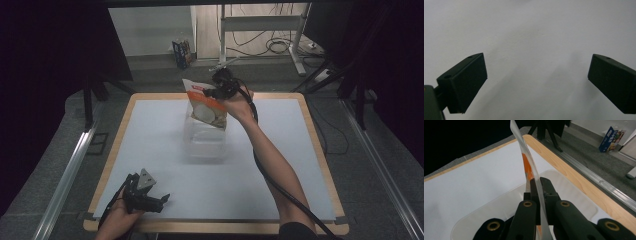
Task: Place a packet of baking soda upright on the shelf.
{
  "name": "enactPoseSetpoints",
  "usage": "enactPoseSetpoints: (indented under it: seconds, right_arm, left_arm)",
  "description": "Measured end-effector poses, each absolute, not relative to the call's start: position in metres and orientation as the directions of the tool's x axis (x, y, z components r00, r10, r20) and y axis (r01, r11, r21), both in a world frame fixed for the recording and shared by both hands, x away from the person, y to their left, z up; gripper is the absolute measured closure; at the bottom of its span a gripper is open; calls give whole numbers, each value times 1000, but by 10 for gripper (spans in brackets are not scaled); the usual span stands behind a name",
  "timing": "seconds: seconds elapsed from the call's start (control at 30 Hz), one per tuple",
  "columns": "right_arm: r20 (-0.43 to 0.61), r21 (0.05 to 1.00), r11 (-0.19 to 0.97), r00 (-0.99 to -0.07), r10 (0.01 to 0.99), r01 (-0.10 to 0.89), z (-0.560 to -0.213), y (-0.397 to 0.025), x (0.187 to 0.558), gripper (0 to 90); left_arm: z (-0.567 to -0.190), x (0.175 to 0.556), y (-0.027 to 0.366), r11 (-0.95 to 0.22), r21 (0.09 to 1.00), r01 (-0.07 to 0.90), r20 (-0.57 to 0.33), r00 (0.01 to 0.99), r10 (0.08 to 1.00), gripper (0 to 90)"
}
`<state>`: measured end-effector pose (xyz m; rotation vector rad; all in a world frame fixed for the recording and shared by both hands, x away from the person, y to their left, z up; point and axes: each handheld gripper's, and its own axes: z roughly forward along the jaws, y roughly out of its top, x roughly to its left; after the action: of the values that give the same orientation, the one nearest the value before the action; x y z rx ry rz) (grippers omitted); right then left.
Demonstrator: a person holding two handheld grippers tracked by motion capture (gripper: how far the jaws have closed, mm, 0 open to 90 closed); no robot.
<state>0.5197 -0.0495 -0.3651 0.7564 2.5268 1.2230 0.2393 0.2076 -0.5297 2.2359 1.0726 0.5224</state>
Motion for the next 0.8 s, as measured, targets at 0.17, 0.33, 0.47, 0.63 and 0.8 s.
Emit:
enactPoseSetpoints:
  seconds: [0.17, 0.33, 0.47, 0.63, 0.8]
  right_arm:
    - [32, 771, 519, -837, 546, 368, -378, -45, 524, 884]
    - [57, 765, 513, -835, 548, 389, -393, -47, 529, 883]
    - [49, 751, 531, -834, 549, 393, -403, -47, 530, 882]
    - [48, 739, 536, -826, 561, 407, -407, -55, 531, 880]
    - [38, 734, 551, -833, 551, 397, -406, -53, 528, 870]
  left_arm:
    - [-530, 239, 208, -495, 663, 562, 89, 598, 797, 24]
    - [-530, 239, 207, -498, 661, 561, 91, 598, 796, 25]
    - [-530, 239, 207, -502, 660, 560, 96, 599, 795, 26]
    - [-530, 239, 206, -510, 655, 558, 103, 603, 791, 27]
    - [-530, 239, 206, -506, 656, 560, 98, 602, 793, 28]
